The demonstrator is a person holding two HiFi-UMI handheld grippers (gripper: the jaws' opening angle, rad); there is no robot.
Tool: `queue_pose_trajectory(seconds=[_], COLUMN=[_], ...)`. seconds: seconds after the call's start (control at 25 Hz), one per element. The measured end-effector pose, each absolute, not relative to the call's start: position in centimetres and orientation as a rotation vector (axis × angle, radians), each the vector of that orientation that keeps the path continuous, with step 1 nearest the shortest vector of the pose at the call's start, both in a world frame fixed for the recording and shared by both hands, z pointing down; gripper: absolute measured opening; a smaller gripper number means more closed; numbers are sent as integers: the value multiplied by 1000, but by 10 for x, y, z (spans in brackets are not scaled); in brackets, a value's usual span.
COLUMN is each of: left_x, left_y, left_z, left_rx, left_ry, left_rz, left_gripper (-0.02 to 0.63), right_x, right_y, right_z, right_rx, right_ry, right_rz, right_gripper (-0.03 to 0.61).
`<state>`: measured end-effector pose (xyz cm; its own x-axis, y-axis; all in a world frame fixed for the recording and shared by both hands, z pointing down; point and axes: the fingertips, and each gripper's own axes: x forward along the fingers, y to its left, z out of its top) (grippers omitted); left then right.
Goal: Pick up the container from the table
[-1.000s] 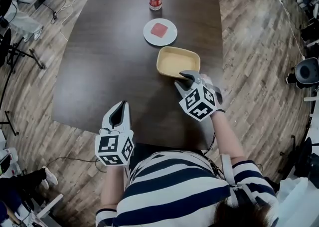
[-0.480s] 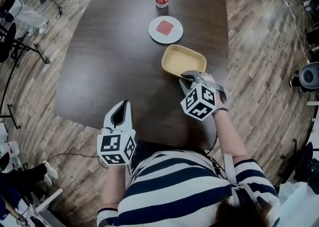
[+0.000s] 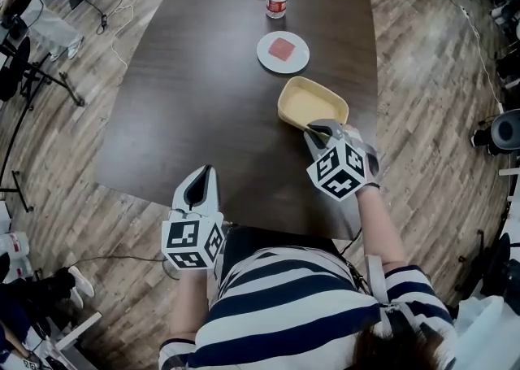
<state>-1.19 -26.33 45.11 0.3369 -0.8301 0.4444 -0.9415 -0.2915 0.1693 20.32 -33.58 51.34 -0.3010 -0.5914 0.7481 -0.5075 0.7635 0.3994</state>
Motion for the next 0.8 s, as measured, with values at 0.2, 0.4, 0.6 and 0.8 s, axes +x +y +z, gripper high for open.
queue_pose_trajectory(seconds=[0.2, 0.4, 0.6, 0.8], left_x=[-34, -53, -65, -70], left_y=[-254, -245, -231, -215], left_z=[442, 436, 427, 423], left_rx=[2227, 2237, 2244, 2258], left_ry=[-1558, -1561, -1567, -1568], left_rz=[356, 342, 325, 333], left_gripper=[0, 0, 0, 0], right_x=[184, 162, 145, 134], right_y=[-315, -296, -274, -255], right_z=[498, 490, 482, 475], right_rx=[867, 891, 896, 899], right_ry=[-1965, -1993, -2016, -2038], right_rz=[-109, -85, -79, -76], right_gripper=[28, 28, 28, 28])
